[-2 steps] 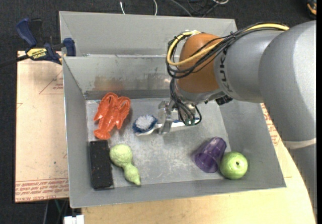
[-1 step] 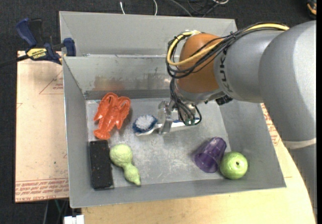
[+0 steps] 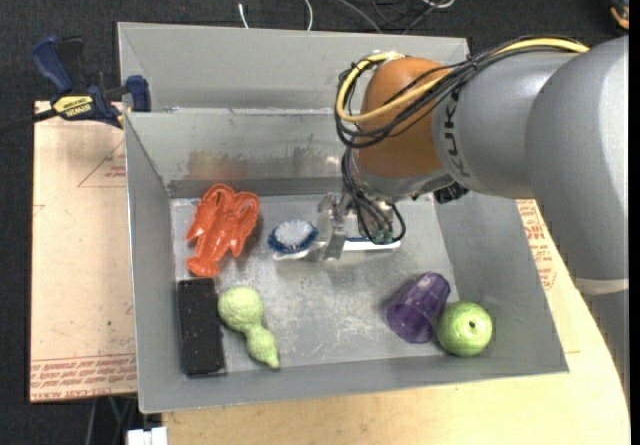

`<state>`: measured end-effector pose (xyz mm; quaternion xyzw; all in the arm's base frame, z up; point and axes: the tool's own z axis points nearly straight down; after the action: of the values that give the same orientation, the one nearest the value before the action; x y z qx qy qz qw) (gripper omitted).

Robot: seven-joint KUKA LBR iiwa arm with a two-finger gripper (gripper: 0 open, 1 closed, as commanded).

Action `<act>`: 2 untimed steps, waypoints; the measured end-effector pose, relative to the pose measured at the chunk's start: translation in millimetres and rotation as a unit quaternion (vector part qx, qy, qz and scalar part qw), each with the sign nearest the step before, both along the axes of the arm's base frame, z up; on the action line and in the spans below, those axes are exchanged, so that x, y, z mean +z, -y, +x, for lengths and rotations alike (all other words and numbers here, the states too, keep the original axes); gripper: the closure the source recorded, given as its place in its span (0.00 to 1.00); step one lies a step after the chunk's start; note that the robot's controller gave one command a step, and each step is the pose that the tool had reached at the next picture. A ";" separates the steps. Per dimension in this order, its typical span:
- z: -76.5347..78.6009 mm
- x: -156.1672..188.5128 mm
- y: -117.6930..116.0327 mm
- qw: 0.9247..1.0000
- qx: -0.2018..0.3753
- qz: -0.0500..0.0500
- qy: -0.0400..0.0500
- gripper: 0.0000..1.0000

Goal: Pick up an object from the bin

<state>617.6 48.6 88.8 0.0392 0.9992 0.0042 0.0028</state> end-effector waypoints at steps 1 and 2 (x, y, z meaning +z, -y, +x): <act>1.1 11.8 0.0 1.000 0.000 0.000 0.002 1.00; -1.4 25.8 0.0 1.000 0.000 0.000 -0.003 1.00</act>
Offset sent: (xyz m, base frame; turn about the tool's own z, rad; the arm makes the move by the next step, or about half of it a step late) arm 0.0010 0.0002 0.0745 0.0001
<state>616.2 48.6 114.5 0.0392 0.9992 0.0041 0.0000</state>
